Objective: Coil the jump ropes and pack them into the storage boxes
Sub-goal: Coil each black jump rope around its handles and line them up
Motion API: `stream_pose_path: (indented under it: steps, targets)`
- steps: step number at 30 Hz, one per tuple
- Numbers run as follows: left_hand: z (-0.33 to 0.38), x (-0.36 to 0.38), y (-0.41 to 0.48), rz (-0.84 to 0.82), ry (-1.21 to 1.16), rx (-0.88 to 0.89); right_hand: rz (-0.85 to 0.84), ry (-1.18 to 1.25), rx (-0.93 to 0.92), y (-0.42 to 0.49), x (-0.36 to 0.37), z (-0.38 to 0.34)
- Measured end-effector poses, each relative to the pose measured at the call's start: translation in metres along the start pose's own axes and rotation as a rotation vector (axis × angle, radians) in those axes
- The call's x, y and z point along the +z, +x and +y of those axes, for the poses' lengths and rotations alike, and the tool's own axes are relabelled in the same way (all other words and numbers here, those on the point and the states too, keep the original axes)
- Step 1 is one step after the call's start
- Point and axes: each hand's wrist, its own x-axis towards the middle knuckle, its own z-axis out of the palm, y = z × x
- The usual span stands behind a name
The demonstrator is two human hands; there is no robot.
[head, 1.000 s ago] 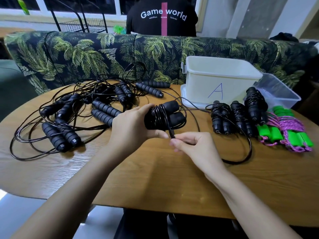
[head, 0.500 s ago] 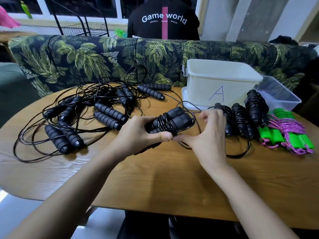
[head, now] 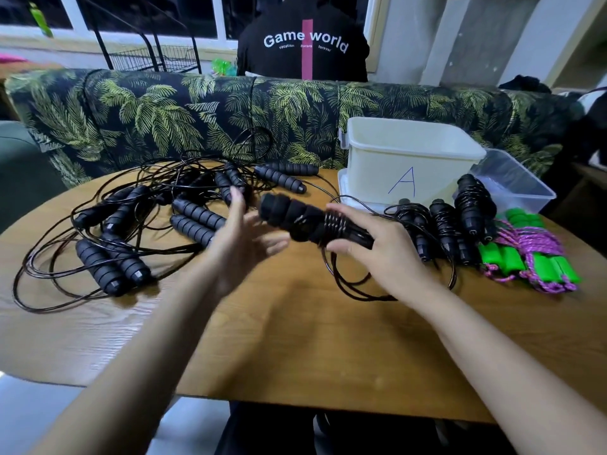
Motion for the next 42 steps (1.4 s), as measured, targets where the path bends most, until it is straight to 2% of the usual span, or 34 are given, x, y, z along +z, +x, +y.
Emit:
stream_pose_path:
  steps: [2, 4, 6, 8, 10, 14, 19, 22, 24, 26, 29, 32, 35, 37, 39, 42]
  targets:
    - [-0.030, 0.025, -0.003, -0.045, 0.021, -0.004, 0.089, 0.118, 0.174, 0.003, 0.007, 0.006]
    - [-0.052, 0.052, -0.011, -0.142, 0.191, 0.081, 0.113, 0.205, 0.255, 0.005, 0.012, 0.012]
    - [-0.063, 0.063, -0.011, -0.175, 0.267, 0.157, 0.127, 0.275, 0.276, 0.007, 0.015, 0.015]
    - [-0.056, 0.060, -0.004, -0.120, 0.299, 0.211, 0.164, 0.389, 0.288, 0.008, 0.012, 0.015]
    - [-0.043, 0.054, 0.003, -0.068, 0.457, 0.294, 0.183, 0.534, 0.304, 0.009, 0.003, 0.013]
    - [-0.019, 0.038, 0.020, -0.117, 0.680, 0.376, 0.150, 0.676, 0.361, 0.010, -0.006, 0.013]
    - [-0.004, 0.033, 0.041, -0.086, 0.605, 0.441, 0.145, 0.888, 0.532, 0.011, 0.005, 0.011]
    - [-0.006, 0.030, 0.055, -0.108, 0.395, 0.324, 0.124, 0.999, 0.595, 0.013, 0.011, 0.015]
    - [-0.010, 0.031, 0.063, -0.116, 0.176, 0.196, 0.119, 0.916, 0.586, 0.016, 0.017, 0.021]
    - [-0.015, 0.034, 0.071, -0.087, 0.077, 0.119, 0.172, 0.595, 0.484, 0.020, 0.026, 0.031]
    - [-0.025, 0.038, 0.081, -0.027, 0.044, 0.107, 0.252, 0.033, 0.305, 0.026, 0.033, 0.041]
    - [-0.033, 0.039, 0.087, 0.024, 0.035, 0.117, 0.117, -0.273, 0.157, 0.023, 0.044, 0.042]
    - [-0.040, 0.040, 0.087, 0.042, 0.085, 0.133, 0.075, -0.624, 0.167, 0.020, 0.057, 0.050]
    - [-0.042, 0.040, 0.086, 0.042, 0.088, 0.139, 0.132, -0.695, 0.146, 0.023, 0.061, 0.056]
    - [-0.040, 0.039, 0.081, -0.004, 0.102, 0.137, 0.174, -0.669, 0.077, 0.024, 0.057, 0.059]
    - [-0.039, 0.038, 0.071, -0.047, 0.172, 0.095, 0.170, -0.665, 0.060, 0.022, 0.044, 0.058]
